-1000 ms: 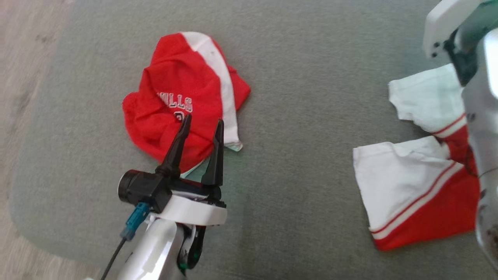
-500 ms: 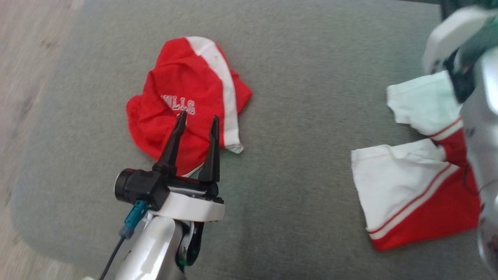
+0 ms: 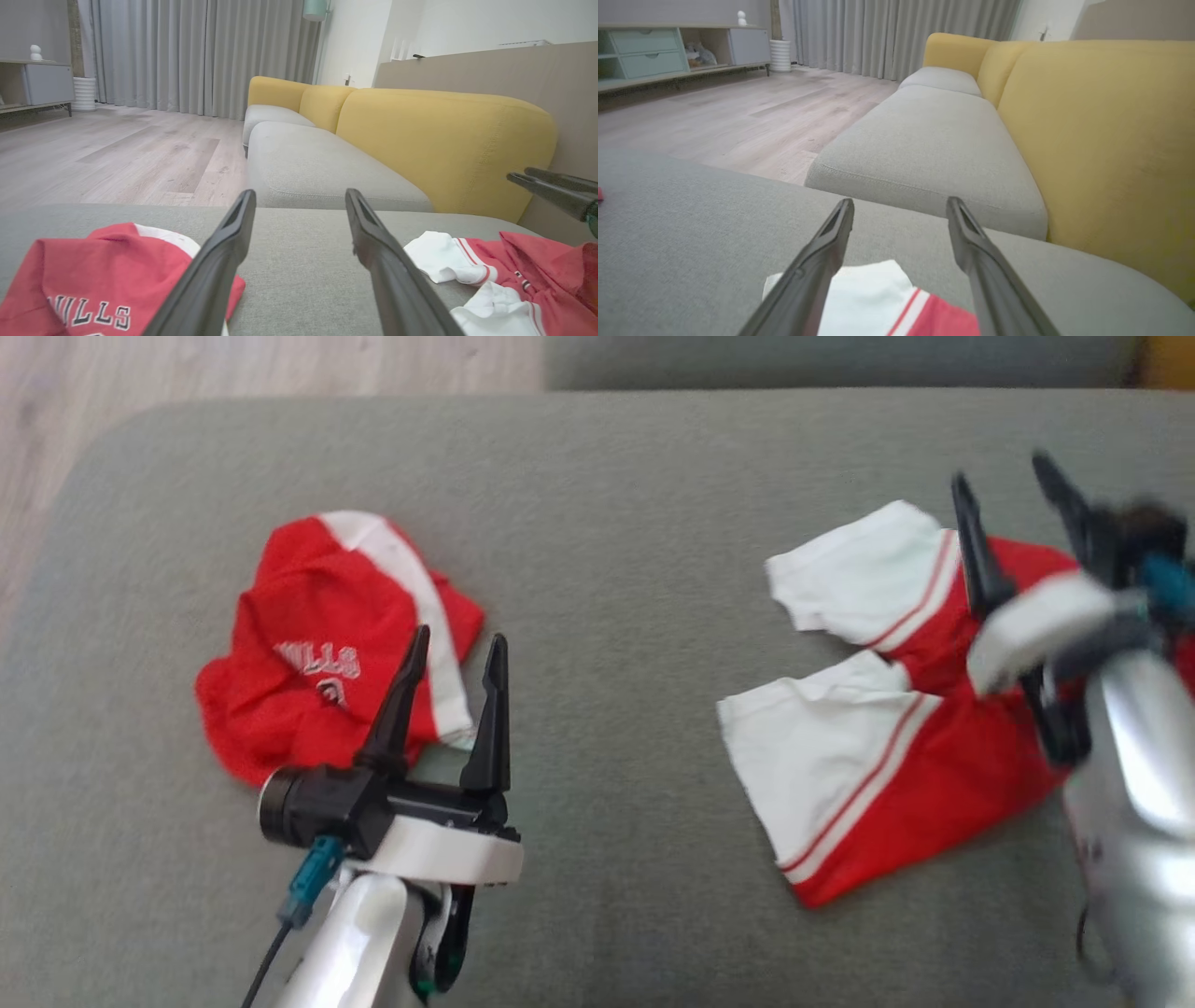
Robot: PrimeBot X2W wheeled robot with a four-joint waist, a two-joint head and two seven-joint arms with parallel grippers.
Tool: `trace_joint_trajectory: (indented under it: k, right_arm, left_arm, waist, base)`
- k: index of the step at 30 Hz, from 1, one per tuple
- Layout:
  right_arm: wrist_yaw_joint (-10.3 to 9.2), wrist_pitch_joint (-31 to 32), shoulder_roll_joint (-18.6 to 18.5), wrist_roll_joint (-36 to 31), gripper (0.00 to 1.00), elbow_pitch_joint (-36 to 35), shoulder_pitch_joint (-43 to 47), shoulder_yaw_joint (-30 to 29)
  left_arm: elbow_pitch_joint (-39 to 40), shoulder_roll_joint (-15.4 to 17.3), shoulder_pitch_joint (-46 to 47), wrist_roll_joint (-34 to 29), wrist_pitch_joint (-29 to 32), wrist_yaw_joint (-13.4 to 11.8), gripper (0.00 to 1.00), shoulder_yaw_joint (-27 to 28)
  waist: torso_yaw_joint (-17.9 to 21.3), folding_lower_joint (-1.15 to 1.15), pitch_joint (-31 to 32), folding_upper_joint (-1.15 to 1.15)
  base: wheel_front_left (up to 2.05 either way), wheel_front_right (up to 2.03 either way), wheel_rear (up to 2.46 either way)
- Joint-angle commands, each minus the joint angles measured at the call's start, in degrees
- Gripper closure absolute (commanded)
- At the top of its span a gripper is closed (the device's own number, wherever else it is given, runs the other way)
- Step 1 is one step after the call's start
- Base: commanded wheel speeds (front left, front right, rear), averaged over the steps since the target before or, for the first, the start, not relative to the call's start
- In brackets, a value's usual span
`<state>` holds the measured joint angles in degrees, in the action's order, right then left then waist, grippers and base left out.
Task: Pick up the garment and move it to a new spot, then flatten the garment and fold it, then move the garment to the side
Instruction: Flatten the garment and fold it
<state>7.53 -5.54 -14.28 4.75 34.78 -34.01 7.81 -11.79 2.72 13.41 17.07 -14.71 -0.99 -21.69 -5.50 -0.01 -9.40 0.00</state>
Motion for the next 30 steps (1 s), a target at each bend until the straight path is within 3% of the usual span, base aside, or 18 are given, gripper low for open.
trace_joint_trajectory:
  k: [1, 7, 14, 24, 30]
  right_arm:
    - [-0.04, 0.2, 1.4, 0.4, 0.00, -5.7, 4.1, -0.9]
    - [-0.04, 2.0, 8.2, -1.7, 0.00, -20.7, 20.2, -8.0]
    - [-0.04, 2.2, 11.3, -1.3, 0.00, -28.9, 30.1, -11.0]
    - [-0.04, 3.8, 11.4, -1.5, 0.00, -31.9, 30.7, -10.6]
    - [-0.04, 11.8, 10.4, -6.6, 0.00, -32.2, 24.9, -8.7]
  left_arm:
    - [1.6, 0.2, 0.4, -0.7, -0.3, 0.0, 0.00, 2.4]
    - [0.9, 0.2, -1.0, -1.2, -0.3, 0.4, 0.00, 2.4]
    - [0.3, 0.2, -1.8, -1.4, -0.3, 0.8, 0.00, 3.2]
    - [0.2, 0.2, -0.8, -1.7, -0.3, 1.5, 0.00, 2.9]
    - [0.6, 0.2, 0.4, -1.6, -0.3, 1.5, 0.00, 2.2]
  waist:
    - [2.4, 0.01, 2.0, 0.00]
    - [3.5, 0.01, 2.8, 0.00]
    - [3.8, 0.01, 2.7, 0.00]
    - [2.6, 0.01, 1.4, 0.00]
    - [0.6, 0.01, -1.7, 0.00]
  base:
    - [0.00, 0.00, 0.00]
    - [0.00, 0.00, 0.00]
    - [0.00, 0.00, 0.00]
    - [0.00, 0.00, 0.00]
    - [0.00, 0.00, 0.00]
